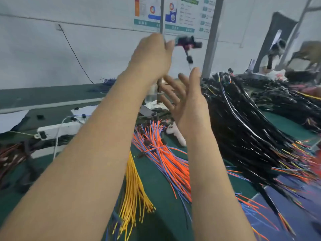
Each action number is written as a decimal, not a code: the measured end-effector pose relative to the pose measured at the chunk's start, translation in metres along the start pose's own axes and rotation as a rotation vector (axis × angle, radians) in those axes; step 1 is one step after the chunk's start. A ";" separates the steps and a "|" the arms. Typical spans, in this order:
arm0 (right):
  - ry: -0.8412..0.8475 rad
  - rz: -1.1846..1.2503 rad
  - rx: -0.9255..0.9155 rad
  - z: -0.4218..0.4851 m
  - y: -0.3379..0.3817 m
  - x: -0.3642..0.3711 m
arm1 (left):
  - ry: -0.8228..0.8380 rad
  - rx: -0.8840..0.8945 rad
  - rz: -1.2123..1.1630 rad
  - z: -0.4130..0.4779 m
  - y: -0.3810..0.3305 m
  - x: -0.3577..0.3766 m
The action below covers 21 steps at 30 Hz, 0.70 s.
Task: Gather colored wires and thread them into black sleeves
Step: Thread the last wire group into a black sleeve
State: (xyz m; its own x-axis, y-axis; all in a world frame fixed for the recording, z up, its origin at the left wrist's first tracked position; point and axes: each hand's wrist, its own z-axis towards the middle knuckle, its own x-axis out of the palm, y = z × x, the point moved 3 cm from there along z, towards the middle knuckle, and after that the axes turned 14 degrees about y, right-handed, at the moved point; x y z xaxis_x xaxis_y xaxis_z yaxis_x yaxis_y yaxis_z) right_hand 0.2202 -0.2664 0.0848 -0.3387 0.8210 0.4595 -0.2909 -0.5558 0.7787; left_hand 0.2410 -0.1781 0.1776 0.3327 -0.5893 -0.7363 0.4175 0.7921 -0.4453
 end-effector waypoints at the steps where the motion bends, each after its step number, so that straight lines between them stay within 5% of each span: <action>1: 0.011 -0.151 -0.026 -0.003 0.011 -0.001 | -0.084 -0.002 -0.138 0.016 -0.012 -0.001; 5: -0.109 -1.033 -0.185 -0.014 0.050 -0.038 | -0.133 -0.097 -0.918 0.055 -0.053 0.054; 8: -0.460 -1.427 0.008 -0.016 0.057 -0.103 | 0.029 -0.310 -1.235 0.057 -0.062 0.139; 11: -0.667 -1.531 0.454 -0.023 0.036 -0.174 | 0.493 -0.448 -1.028 0.039 -0.057 0.229; 14: -0.668 -1.551 0.728 -0.039 -0.005 -0.219 | 0.841 -0.445 -0.715 0.010 -0.043 0.293; 21: -0.649 -1.535 0.719 -0.036 -0.012 -0.222 | 0.770 -0.455 -0.661 0.007 -0.002 0.312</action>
State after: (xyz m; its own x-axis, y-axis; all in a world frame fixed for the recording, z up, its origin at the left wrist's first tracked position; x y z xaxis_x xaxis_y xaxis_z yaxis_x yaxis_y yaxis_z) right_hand 0.2661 -0.4468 -0.0417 0.2436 0.5063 -0.8272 0.4857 0.6746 0.5559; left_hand 0.3499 -0.3652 -0.0476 -0.5202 -0.7861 -0.3340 -0.0833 0.4359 -0.8961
